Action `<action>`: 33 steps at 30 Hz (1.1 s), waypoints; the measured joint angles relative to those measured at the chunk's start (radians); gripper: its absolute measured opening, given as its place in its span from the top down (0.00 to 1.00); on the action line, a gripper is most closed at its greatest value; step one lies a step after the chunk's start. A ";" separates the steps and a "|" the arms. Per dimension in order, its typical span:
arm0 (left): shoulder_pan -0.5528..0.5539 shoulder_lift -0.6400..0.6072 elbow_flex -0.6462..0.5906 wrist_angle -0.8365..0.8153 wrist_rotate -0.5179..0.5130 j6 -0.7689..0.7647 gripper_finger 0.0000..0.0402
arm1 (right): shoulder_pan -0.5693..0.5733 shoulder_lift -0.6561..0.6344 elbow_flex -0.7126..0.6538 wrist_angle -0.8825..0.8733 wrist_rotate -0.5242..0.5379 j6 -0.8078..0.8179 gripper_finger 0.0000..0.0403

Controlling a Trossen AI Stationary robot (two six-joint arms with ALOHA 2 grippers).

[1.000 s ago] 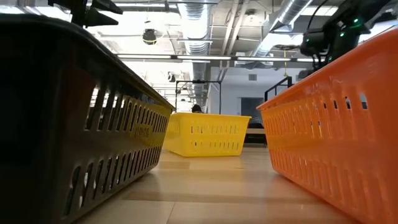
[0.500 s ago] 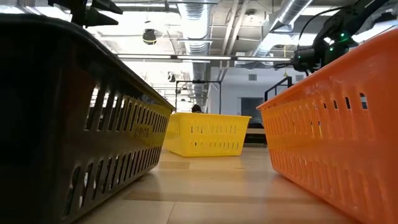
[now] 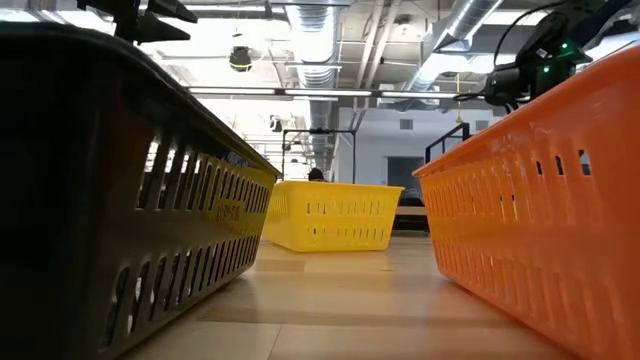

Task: Stack baskets on shelf by color
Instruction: Put the top right yellow basket on the shelf

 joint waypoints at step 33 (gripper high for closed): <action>0.000 0.000 0.000 -0.039 0.000 -0.017 0.61 | 0.004 0.271 0.002 0.100 -0.019 -0.073 0.97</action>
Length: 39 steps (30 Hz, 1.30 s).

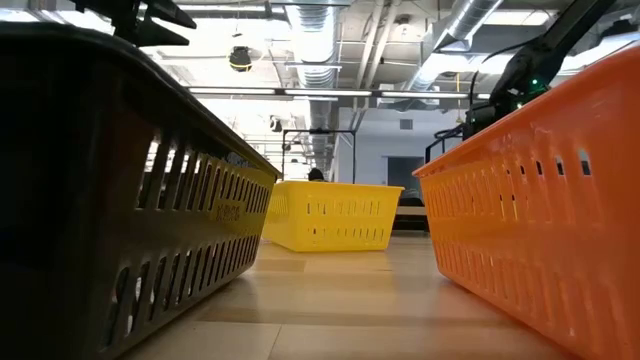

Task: Stack baskets on shelf by color
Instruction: Put the top right yellow basket on the shelf

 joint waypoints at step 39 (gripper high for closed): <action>0.000 0.000 0.000 0.003 0.000 -0.001 0.61 | 0.509 -0.294 0.566 0.276 -0.072 0.035 0.99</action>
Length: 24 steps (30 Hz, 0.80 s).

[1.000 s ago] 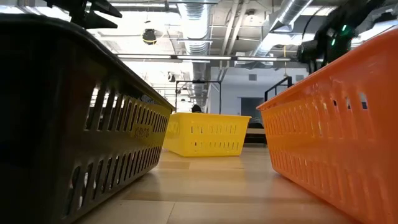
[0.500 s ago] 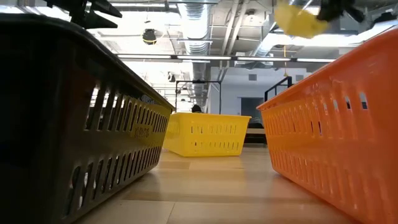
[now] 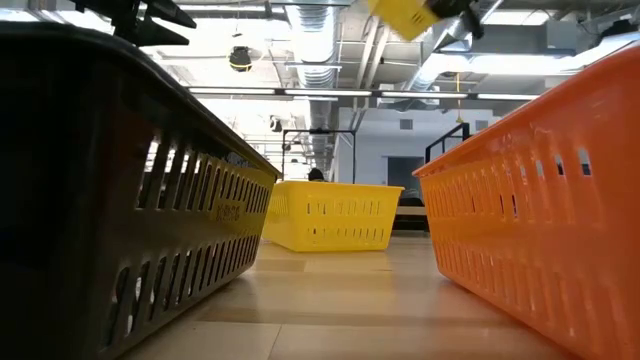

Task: Stack baskets on shelf by color
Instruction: Put the top right yellow basket on the shelf

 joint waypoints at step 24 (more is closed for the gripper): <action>0.000 0.000 0.000 0.000 0.000 -0.009 0.61 | 0.030 0.499 0.349 -0.597 0.114 0.295 0.99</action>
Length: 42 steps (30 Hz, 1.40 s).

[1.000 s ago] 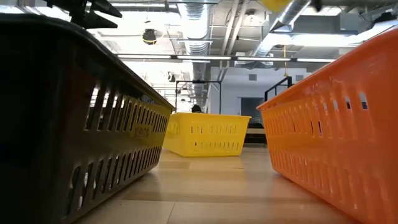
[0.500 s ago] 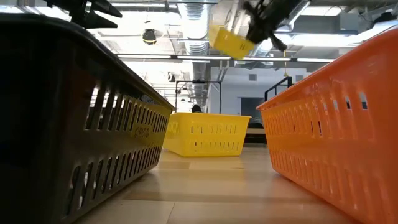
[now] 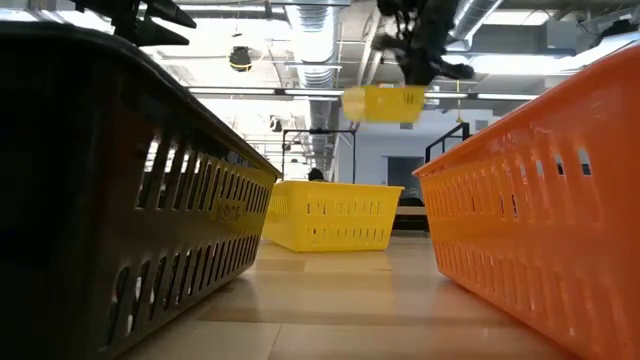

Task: Stack baskets on shelf by color
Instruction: Put the top right yellow basket on the shelf

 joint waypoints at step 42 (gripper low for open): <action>0.000 0.000 0.000 -0.074 0.025 -0.121 0.61 | -0.122 0.289 0.105 -0.048 -0.144 -0.009 0.99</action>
